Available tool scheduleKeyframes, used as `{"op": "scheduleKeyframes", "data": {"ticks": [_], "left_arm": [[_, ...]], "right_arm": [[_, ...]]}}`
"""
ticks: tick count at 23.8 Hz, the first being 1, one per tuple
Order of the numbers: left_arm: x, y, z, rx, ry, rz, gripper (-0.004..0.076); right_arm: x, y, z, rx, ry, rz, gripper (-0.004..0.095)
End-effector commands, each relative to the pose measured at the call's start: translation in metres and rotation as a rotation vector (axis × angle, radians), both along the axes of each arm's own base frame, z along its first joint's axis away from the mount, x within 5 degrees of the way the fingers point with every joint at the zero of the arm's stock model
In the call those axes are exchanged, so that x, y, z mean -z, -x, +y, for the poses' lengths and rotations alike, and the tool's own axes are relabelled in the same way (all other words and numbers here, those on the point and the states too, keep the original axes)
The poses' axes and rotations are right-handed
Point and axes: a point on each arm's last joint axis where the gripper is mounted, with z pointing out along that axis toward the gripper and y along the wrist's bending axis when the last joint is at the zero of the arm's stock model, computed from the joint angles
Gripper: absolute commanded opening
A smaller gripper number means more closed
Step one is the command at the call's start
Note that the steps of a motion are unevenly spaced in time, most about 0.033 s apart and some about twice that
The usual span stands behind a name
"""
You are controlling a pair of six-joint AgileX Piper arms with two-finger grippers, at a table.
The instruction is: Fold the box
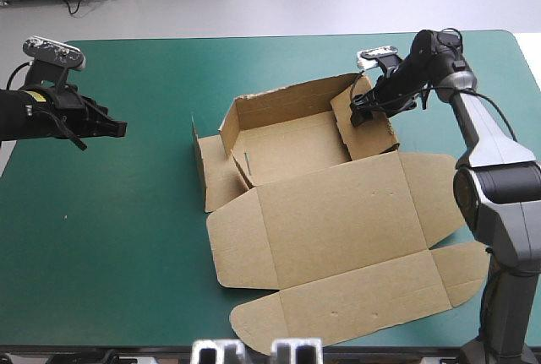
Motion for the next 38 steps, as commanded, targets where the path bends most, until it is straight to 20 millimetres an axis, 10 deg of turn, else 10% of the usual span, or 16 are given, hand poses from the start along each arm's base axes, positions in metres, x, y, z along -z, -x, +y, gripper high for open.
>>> {"op": "scheduleKeyframes", "data": {"ticks": [1, 8, 21, 27, 34, 38], "left_arm": [[-0.021, 0.008, -0.003, -0.002, 0.026, -0.114, 0.0009], [-0.020, 0.009, -0.003, 0.003, 0.022, -0.107, 0.0009], [-0.006, -0.002, 0.005, -0.034, -0.016, -0.113, 0.0010], [0.037, -0.037, 0.056, -0.124, 0.359, -0.135, 0.0011], [0.089, -0.086, 0.075, -0.056, 0.843, -0.085, 0.0031], [0.113, -0.101, 0.060, 0.128, 1.033, 0.027, 0.0238]], "right_arm": [[-0.014, 0.005, 0.013, -0.021, -0.041, -0.014, 0.0603], [-0.004, 0.004, 0.029, -0.131, -0.039, -0.021, -0.0026], [-0.144, 0.048, 0.000, -0.133, -0.215, -0.388, -0.0024], [-0.215, 0.099, -0.053, -0.042, -0.287, -0.592, -0.0024], [-0.234, 0.111, -0.049, -0.082, -0.475, -0.643, -0.0024], [-0.236, 0.112, -0.047, -0.097, -0.497, -0.652, -0.0024]]}}
